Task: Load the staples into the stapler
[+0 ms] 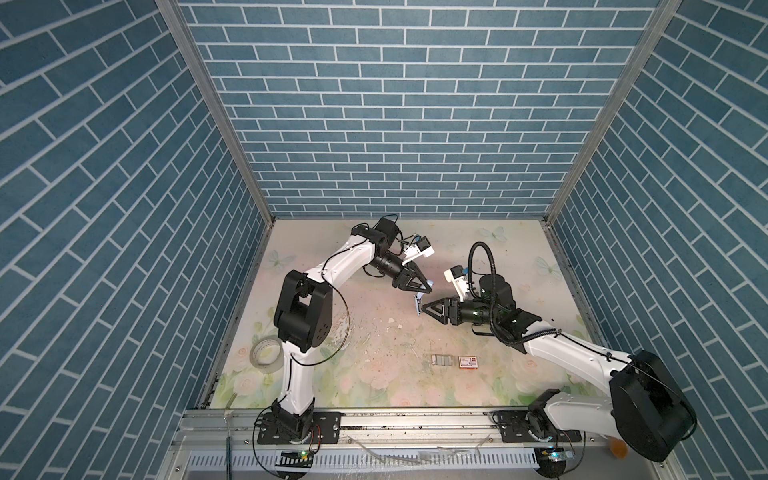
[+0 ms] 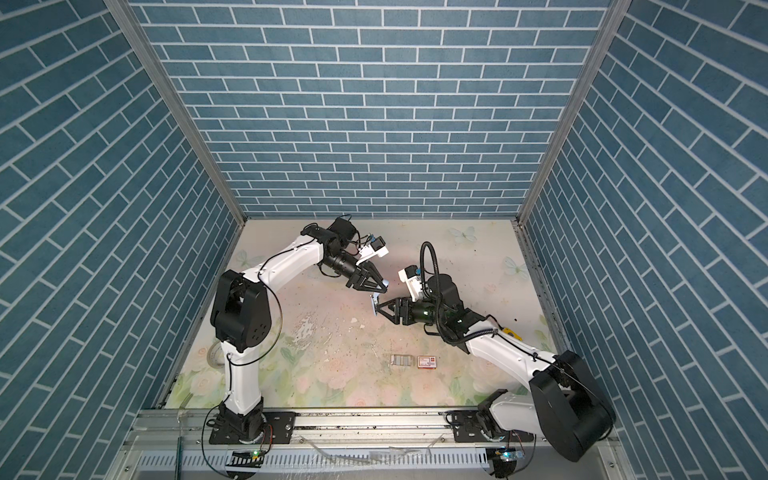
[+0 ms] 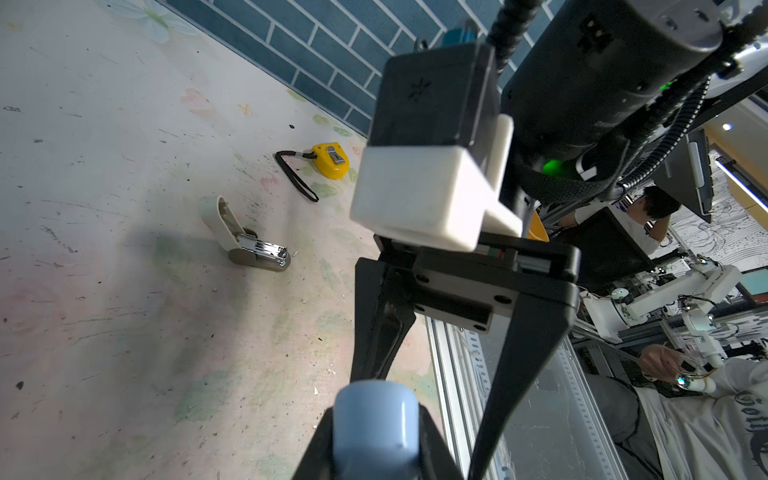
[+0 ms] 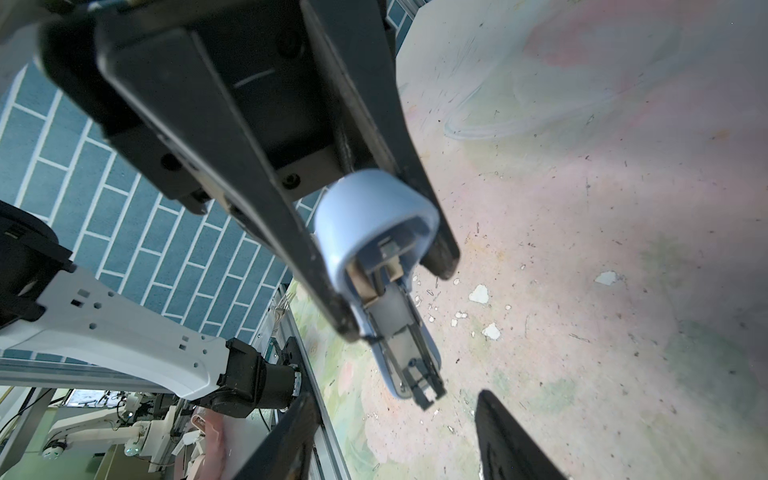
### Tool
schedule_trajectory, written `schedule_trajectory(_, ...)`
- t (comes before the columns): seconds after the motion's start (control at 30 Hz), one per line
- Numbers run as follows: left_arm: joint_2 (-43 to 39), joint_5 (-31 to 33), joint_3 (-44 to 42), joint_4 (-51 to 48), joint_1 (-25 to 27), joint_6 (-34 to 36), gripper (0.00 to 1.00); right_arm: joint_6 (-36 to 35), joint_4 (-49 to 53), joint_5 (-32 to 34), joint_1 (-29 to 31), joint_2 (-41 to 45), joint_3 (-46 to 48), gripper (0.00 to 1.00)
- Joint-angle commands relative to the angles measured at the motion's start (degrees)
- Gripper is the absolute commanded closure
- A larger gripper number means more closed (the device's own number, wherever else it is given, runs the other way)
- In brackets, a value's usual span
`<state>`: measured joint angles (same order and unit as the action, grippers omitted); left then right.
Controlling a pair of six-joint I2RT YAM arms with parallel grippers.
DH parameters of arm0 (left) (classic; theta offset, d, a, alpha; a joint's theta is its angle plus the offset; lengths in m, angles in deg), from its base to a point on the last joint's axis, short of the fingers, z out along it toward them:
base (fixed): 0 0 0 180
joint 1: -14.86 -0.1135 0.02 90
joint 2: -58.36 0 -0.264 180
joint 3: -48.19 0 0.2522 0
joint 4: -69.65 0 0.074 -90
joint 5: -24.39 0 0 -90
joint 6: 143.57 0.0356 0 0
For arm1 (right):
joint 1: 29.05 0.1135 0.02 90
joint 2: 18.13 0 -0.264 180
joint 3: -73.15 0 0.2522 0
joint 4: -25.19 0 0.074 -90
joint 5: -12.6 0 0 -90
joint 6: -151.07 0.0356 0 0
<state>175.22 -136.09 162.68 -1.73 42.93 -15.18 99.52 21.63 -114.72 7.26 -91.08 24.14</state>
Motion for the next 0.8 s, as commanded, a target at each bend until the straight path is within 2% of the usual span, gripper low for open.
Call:
schedule_trajectory(0.0,0.39,-2.75,1.47,-2.93,0.99,1.69,0.93,-2.2,-2.25,-1.51,0.32,-1.35,-1.53,0.38)
schedule_trajectory(0.13,0.43,-3.44,1.57,-4.13,1.8,2.65,0.93,-1.63,-4.19,-2.21,0.55,-2.97,-2.02,0.39)
schedule_trajectory(0.3,0.3,-4.57,1.61,-4.43,2.58,2.66,0.93,-0.13,-7.89,-3.82,0.64,-4.65,-2.56,0.47)
schedule_trajectory(0.63,-0.53,-5.42,1.49,-4.69,2.78,2.65,0.9,0.92,-10.11,-4.21,0.72,-6.07,-2.19,0.76)
schedule_trajectory(0.7,-0.74,-5.12,1.25,-4.52,2.78,2.7,0.88,0.87,-10.26,-3.86,0.77,-5.98,-2.02,0.84)
schedule_trajectory(0.77,-0.93,-4.38,0.95,-4.11,2.83,2.31,0.84,0.83,-10.02,-3.24,0.69,-5.98,-2.18,0.88)
